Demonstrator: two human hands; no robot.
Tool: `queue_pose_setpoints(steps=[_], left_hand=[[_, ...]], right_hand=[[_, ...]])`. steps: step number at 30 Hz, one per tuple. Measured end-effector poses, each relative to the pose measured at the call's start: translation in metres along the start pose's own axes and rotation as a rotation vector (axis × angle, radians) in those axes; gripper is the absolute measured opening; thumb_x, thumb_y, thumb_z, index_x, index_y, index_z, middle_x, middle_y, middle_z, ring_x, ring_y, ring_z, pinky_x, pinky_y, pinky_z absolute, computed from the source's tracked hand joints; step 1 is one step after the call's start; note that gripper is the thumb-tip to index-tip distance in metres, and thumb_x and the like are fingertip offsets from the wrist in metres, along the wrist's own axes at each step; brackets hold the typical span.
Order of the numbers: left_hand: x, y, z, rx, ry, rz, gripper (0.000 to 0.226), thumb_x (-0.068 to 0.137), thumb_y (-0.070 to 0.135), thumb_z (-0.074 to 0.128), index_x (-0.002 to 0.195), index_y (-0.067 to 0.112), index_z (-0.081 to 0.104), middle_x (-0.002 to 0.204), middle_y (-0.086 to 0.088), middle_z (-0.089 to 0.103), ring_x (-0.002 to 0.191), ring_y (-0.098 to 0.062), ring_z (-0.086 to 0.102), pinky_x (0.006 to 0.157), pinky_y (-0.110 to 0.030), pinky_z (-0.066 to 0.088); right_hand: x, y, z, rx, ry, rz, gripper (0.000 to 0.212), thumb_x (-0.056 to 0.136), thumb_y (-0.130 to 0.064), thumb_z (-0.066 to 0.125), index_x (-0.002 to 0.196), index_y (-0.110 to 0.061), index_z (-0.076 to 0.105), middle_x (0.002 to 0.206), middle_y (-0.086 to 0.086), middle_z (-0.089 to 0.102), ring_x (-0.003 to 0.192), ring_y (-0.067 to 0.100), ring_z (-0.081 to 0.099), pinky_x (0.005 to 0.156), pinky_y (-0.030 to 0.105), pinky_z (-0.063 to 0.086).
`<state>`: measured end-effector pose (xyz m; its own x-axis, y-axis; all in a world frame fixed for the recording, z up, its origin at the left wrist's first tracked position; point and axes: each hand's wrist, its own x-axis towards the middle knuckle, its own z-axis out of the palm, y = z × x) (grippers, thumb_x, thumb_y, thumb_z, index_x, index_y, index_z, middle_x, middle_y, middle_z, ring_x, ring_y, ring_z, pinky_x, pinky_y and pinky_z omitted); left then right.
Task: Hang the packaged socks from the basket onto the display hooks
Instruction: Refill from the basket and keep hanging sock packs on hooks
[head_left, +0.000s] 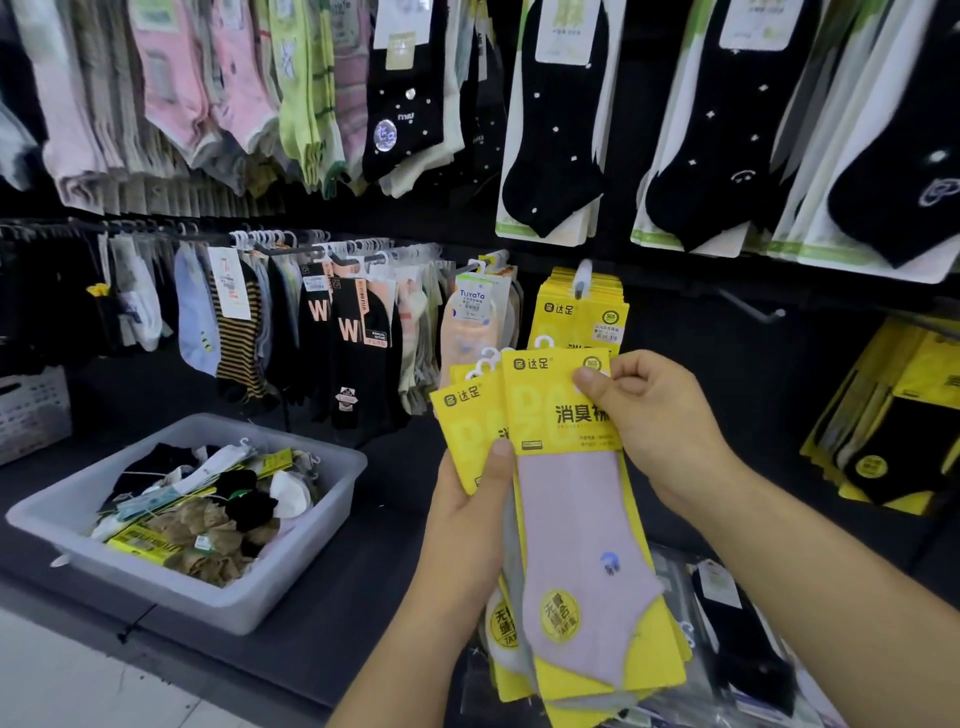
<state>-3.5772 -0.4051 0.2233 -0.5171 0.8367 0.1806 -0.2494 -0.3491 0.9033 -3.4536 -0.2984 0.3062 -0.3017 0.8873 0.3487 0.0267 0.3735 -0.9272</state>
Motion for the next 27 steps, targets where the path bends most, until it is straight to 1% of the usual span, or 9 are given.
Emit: queue_pose_setpoints(steps=[1,3,5,8,11,17,20,24,27], left_hand=[[0.001,-0.001,-0.001,0.011,0.003,0.013,0.044,0.088,0.052,0.064,0.125,0.028,0.068,0.116,0.008,0.080,0.107,-0.012,0.077,0.076,-0.021,0.061],[0.003,-0.002,-0.003,0.051,0.015,0.025,0.035,0.095,0.047,0.062,0.123,0.029,0.069,0.116,0.008,0.081,0.107,-0.013,0.078,0.077,-0.024,0.062],[0.005,-0.004,-0.007,0.091,0.051,0.025,0.027,0.099,0.045,0.063,0.121,0.030,0.070,0.114,0.009,0.080,0.106,-0.013,0.077,0.083,-0.032,0.061],[0.007,-0.006,-0.013,0.150,0.094,0.031,0.027,0.097,0.050,0.065,0.118,0.033,0.070,0.113,0.012,0.080,0.105,-0.010,0.077,0.088,-0.038,0.058],[0.010,-0.006,-0.020,0.201,0.129,0.048,0.023,0.099,0.051,0.064,0.117,0.036,0.069,0.110,0.017,0.079,0.101,-0.003,0.076,0.085,-0.036,0.058],[0.009,-0.007,-0.026,0.274,0.114,0.070,0.025,0.099,0.052,0.063,0.118,0.036,0.068,0.110,0.020,0.079,0.101,0.000,0.075,0.088,-0.037,0.059],[0.008,-0.006,-0.026,0.260,0.109,0.070,0.032,0.094,0.058,0.063,0.117,0.037,0.067,0.109,0.022,0.079,0.099,0.001,0.075,0.084,-0.033,0.058],[0.009,-0.005,-0.028,0.265,0.115,0.075,0.023,0.097,0.055,0.063,0.114,0.040,0.066,0.107,0.023,0.078,0.096,0.003,0.075,0.082,-0.033,0.058],[0.008,-0.003,-0.031,0.295,0.109,0.084,0.019,0.098,0.055,0.062,0.112,0.043,0.065,0.107,0.026,0.077,0.095,0.005,0.075,0.080,-0.031,0.057]], right_hand=[[0.002,-0.003,-0.002,-0.008,0.030,-0.030,0.020,0.091,-0.024,0.074,0.090,-0.009,0.061,0.077,0.004,0.077,0.071,0.020,0.075,0.057,0.032,0.058],[0.005,-0.013,-0.006,-0.029,0.091,-0.111,0.019,0.092,-0.027,0.073,0.091,-0.011,0.062,0.080,0.008,0.076,0.078,0.032,0.074,0.066,0.047,0.061],[0.009,-0.025,-0.008,-0.018,0.125,-0.180,0.017,0.092,-0.028,0.073,0.091,-0.013,0.064,0.081,0.008,0.076,0.081,0.035,0.073,0.072,0.052,0.060],[0.016,-0.037,-0.010,-0.019,0.150,-0.200,0.016,0.093,-0.028,0.072,0.092,-0.014,0.064,0.080,0.005,0.077,0.077,0.025,0.076,0.075,0.052,0.062],[0.020,-0.040,-0.011,-0.010,0.166,-0.168,0.018,0.093,-0.026,0.073,0.094,-0.010,0.064,0.079,0.001,0.077,0.076,0.019,0.076,0.075,0.047,0.063],[0.022,-0.033,-0.014,0.012,0.189,-0.129,0.014,0.092,-0.022,0.073,0.089,-0.013,0.062,0.077,0.001,0.077,0.071,0.016,0.076,0.065,0.037,0.063],[0.027,-0.026,-0.013,-0.032,0.202,-0.118,0.015,0.091,-0.023,0.074,0.089,-0.014,0.062,0.078,0.001,0.077,0.072,0.018,0.076,0.067,0.042,0.063],[0.042,-0.010,-0.009,-0.111,0.248,-0.100,0.021,0.088,-0.030,0.077,0.090,-0.014,0.064,0.083,0.009,0.076,0.082,0.030,0.075,0.077,0.054,0.061],[0.056,-0.001,-0.008,-0.196,0.295,-0.109,0.025,0.087,-0.037,0.077,0.088,-0.015,0.065,0.084,0.010,0.073,0.084,0.030,0.072,0.078,0.052,0.060]])
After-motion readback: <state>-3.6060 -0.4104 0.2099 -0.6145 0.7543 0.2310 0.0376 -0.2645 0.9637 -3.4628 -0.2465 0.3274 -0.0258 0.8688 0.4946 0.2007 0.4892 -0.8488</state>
